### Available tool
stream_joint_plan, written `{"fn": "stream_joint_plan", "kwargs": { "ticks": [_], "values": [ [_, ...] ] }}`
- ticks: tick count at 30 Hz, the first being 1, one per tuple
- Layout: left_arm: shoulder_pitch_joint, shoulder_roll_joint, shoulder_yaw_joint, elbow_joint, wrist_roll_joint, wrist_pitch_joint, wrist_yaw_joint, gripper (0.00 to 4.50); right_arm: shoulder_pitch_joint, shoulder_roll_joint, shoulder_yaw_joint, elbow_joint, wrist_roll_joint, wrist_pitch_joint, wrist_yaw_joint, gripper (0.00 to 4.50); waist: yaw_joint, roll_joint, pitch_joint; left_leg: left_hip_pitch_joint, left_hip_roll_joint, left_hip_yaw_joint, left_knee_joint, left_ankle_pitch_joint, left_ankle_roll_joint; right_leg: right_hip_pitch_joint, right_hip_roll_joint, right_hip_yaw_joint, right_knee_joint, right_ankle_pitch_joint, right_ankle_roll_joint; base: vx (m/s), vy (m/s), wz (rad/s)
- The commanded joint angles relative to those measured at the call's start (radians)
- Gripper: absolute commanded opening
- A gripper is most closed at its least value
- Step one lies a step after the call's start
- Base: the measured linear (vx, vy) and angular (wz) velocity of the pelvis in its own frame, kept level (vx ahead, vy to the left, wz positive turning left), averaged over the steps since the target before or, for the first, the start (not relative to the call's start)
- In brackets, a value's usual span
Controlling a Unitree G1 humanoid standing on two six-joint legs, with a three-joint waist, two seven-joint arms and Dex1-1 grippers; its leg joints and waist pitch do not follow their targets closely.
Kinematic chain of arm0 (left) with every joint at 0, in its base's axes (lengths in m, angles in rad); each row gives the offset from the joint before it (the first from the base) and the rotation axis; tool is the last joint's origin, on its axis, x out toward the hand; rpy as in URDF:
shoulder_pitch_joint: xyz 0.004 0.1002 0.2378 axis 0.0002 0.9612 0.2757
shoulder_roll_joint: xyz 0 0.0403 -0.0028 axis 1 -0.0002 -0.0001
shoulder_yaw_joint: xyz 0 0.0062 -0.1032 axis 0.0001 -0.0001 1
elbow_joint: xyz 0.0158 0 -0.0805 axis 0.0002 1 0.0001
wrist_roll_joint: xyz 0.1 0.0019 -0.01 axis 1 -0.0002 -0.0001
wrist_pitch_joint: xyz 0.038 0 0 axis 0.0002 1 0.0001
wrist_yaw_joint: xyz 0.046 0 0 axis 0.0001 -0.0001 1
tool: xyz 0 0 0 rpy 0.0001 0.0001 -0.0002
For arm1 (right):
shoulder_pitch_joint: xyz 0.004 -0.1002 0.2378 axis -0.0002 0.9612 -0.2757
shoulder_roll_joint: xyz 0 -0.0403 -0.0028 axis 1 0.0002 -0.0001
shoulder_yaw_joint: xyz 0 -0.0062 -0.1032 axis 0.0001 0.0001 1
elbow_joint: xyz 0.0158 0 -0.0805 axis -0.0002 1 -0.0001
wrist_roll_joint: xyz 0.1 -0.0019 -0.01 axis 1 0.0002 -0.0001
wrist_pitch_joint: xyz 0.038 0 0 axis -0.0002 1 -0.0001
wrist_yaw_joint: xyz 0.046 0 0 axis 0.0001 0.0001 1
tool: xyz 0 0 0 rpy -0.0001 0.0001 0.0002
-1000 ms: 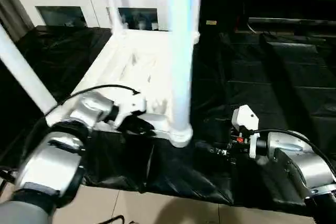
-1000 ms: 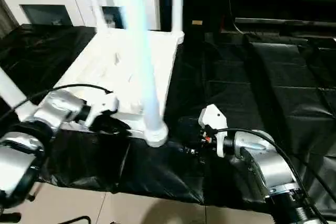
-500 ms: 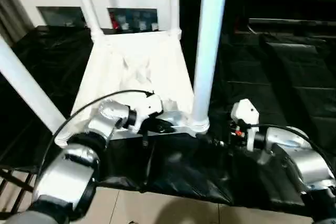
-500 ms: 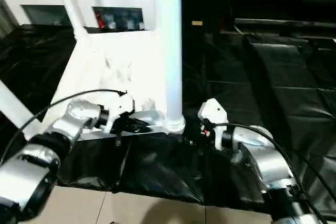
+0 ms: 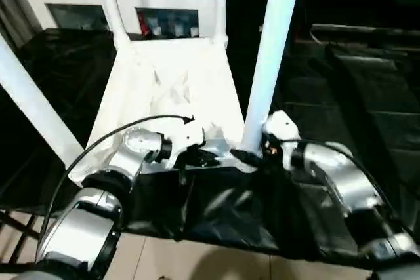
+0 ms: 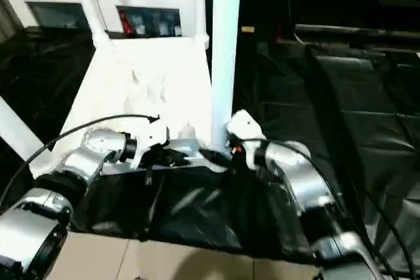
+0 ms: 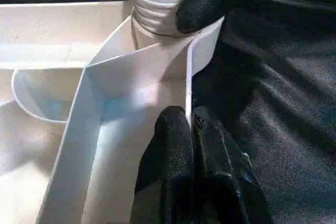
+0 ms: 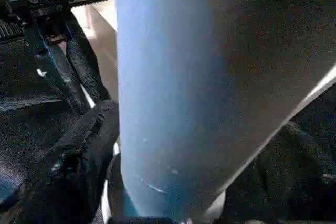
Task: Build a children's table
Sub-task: Rotate leg to tighten
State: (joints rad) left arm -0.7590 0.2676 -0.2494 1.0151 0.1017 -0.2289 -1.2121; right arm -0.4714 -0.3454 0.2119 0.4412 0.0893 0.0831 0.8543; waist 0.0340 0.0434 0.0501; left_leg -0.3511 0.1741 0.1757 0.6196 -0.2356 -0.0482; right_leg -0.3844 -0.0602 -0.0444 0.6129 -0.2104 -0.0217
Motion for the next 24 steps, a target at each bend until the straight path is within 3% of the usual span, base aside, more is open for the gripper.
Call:
{"fn": "stream_joint_plan", "kwargs": {
  "ticks": [1,5,11,14,16,19,20,24],
  "values": [
    [0.035,0.007,-0.032,0.037,0.029,0.035,-0.012,0.0,-0.017,-0.002,0.015,0.022,-0.016,-0.014,-0.005,3.73,0.002,-0.019,-0.058,-0.002,0.061,-0.017,-0.079,-0.052,0.097,0.049,-0.095,0.049,-0.062,-0.037,-0.286,0.0,0.0,0.0],
    [0.027,0.018,-0.029,0.037,0.029,0.04,-0.019,0.0,-0.035,-0.003,0.024,0.065,-0.029,-0.047,0.019,3.31,-0.001,-0.02,-0.056,-0.002,0.062,-0.017,-0.082,-0.076,0.084,0.049,-0.095,0.05,-0.065,-0.076,-0.284,0.0,0.0,0.0],
    [0.014,0.029,-0.029,0.041,0.034,0.045,-0.028,0.0,-0.05,-0.005,0.024,0.104,-0.031,-0.066,0.051,2.84,-0.001,-0.022,-0.057,-0.002,0.063,-0.017,-0.08,-0.063,0.097,0.049,-0.095,0.049,-0.062,-0.054,-0.291,0.0,0.0,0.0],
    [0.011,0.03,-0.029,0.039,0.033,0.047,-0.031,0.0,-0.053,-0.003,0.024,0.12,-0.034,-0.074,0.051,2.78,-0.001,-0.023,-0.055,-0.003,0.062,-0.017,-0.082,-0.066,0.097,0.048,-0.094,0.049,-0.064,-0.059,-0.292,0.0,0.0,0.0],
    [0.011,0.031,-0.028,0.037,0.031,0.051,-0.036,0.0,-0.054,0.005,0.025,0.133,-0.033,-0.078,0.046,2.74,-0.001,-0.016,-0.054,-0.002,0.063,-0.017,-0.083,-0.076,0.093,0.048,-0.095,0.049,-0.064,-0.067,-0.294,0.0,0.0,0.0],
    [0.012,0.022,-0.019,0.033,0.025,0.07,-0.02,0.0,-0.045,0.031,0.011,0.152,-0.021,-0.073,0.026,2.72,-0.004,-0.019,-0.053,-0.003,0.062,-0.017,-0.084,-0.094,0.084,0.048,-0.095,0.05,-0.067,-0.083,-0.295,0.0,0.0,0.0],
    [0.014,0.012,-0.019,0.03,0.027,0.077,0.002,0.0,-0.04,0.045,0.003,0.161,-0.025,-0.074,-0.009,2.72,-0.004,-0.013,-0.052,-0.003,0.062,-0.019,-0.085,-0.099,0.081,0.049,-0.096,0.05,-0.067,-0.09,-0.296,0.0,0.0,0.0],
    [0.032,-0.037,-0.024,0.004,0.035,0.122,0.08,0.0,-0.017,0.118,-0.041,0.201,-0.042,-0.072,-0.207,2.72,-0.013,-0.015,-0.047,0.001,0.063,-0.02,-0.091,-0.141,0.049,0.043,-0.098,0.053,-0.078,-0.183,-0.281,0.0,0.0,0.0]
  ]
}}
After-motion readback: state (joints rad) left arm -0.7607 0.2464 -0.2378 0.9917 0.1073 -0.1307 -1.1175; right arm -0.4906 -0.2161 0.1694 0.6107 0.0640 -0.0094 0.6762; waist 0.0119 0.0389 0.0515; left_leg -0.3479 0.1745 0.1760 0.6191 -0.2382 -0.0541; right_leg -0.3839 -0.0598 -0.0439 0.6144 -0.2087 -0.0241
